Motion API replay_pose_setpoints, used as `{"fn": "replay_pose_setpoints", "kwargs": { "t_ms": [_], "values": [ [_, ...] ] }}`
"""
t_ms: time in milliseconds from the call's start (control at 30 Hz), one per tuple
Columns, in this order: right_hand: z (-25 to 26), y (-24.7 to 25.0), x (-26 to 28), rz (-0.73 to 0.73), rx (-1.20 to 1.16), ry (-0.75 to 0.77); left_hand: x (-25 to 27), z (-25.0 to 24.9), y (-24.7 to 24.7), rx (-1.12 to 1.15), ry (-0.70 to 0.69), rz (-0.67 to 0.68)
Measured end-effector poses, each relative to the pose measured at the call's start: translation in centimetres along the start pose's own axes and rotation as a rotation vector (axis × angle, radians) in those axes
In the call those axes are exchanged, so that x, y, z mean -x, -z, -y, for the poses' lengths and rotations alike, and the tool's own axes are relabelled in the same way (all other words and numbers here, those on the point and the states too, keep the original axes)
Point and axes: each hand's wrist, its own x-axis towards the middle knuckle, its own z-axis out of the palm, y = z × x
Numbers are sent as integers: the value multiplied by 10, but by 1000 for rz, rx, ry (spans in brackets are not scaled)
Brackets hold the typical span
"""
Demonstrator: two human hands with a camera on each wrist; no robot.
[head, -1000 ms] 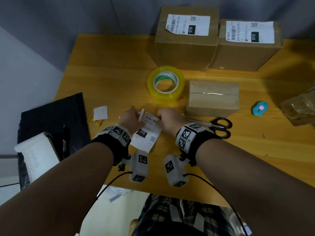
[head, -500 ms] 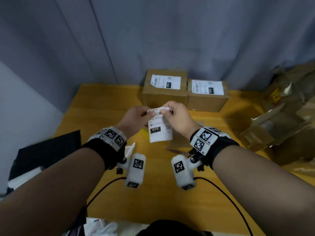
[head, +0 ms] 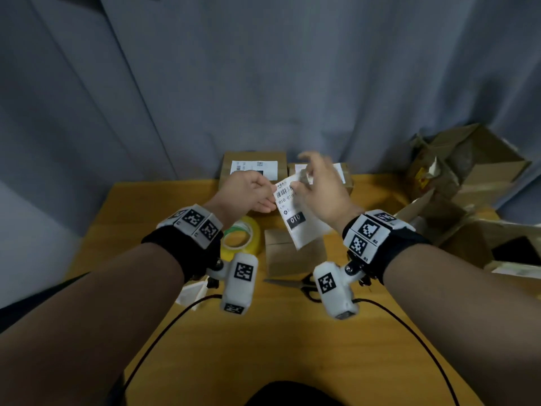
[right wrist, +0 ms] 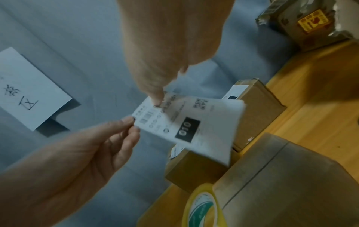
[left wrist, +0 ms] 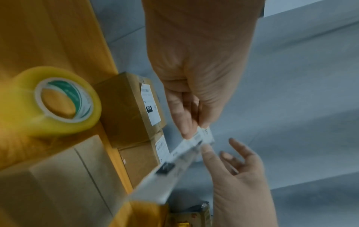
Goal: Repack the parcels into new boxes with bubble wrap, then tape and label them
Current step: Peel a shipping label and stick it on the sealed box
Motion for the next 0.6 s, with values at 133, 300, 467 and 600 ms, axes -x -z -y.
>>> {"fn": "replay_pose_setpoints", "kwargs": {
  "t_ms": [133,300,467,600],
  "values": [
    [2,4,-1,-145,22,194,-6,1,-11,24,-118,-110],
    [4,-7,-4,22,-368,146,-11,-6,-19,155,-182,-116],
    [4,-6,-7,-8,-546,88,-15,-10,-19,113,-222,-92],
    [2,-6,-7,25,-575,78,-16,-7,-19,97,-222,-84]
  ]
}}
